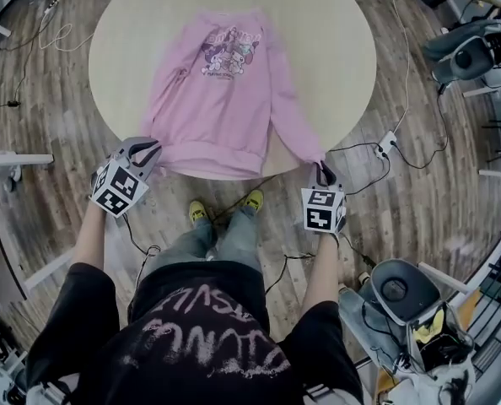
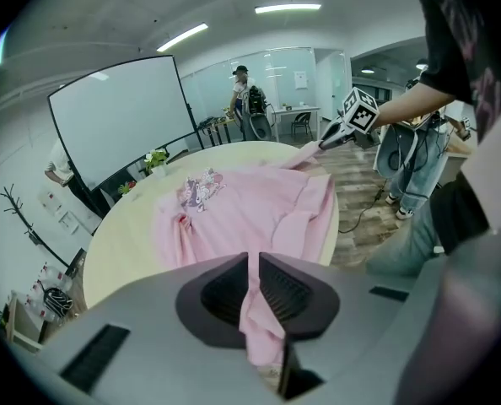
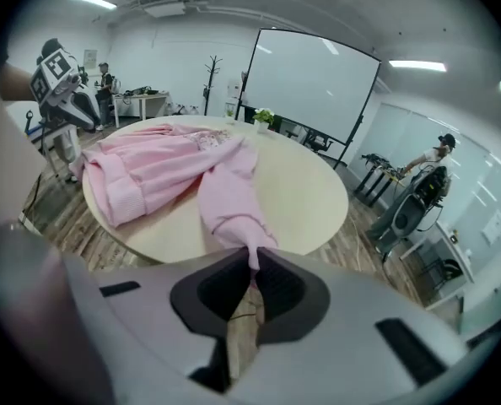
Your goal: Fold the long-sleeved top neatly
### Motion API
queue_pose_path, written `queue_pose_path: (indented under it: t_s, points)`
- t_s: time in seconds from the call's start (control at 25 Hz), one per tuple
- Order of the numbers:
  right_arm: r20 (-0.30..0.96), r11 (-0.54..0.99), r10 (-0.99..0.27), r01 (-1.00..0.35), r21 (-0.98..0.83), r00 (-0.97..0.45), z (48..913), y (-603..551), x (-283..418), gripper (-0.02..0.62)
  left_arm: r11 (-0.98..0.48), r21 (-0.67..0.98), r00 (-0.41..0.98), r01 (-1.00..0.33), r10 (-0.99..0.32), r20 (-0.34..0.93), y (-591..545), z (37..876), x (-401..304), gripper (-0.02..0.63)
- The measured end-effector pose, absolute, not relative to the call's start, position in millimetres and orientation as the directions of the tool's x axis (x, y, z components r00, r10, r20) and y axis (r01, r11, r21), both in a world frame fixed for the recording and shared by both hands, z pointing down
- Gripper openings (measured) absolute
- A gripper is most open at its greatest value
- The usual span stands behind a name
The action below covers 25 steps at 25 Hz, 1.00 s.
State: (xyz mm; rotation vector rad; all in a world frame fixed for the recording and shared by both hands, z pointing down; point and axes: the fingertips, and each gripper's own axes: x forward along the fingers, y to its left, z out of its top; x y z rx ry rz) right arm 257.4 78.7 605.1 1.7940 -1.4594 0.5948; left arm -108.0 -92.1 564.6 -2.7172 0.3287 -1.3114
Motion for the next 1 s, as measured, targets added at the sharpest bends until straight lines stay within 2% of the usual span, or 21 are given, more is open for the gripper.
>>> queue_pose_path:
  t_s: [0.2, 0.4, 0.6, 0.8, 1.0]
  points:
    - [0.686, -0.162, -0.642, -0.935, 0.316, 0.343, 564, 66, 361, 0.028, -0.968, -0.198, 0.574, -0.155, -0.251, 0.78, -103, 558, -65, 0.051]
    - [0.64, -0.165, -0.659, -0.906, 0.389, 0.394, 535, 41, 462, 0.028, -0.964, -0.191, 0.537, -0.184, -0.262, 0.802, -105, 561, -9, 0.051]
    - [0.609, -0.227, -0.648, -0.879, 0.42, 0.458, 532, 12, 541, 0.028, -0.967, -0.172, 0.493, -0.19, -0.246, 0.835, -112, 579, 29, 0.052]
    - [0.684, -0.266, -0.601, -0.91, 0.318, 0.414, 577, 11, 566, 0.043, -0.966, -0.156, 0.442, -0.205, -0.234, 0.866, -114, 585, 43, 0.052]
    - [0.763, -0.299, -0.56, -0.938, 0.178, 0.323, 626, 43, 538, 0.117, -0.965, -0.163, 0.404, -0.207, -0.236, 0.884, -120, 589, 35, 0.052]
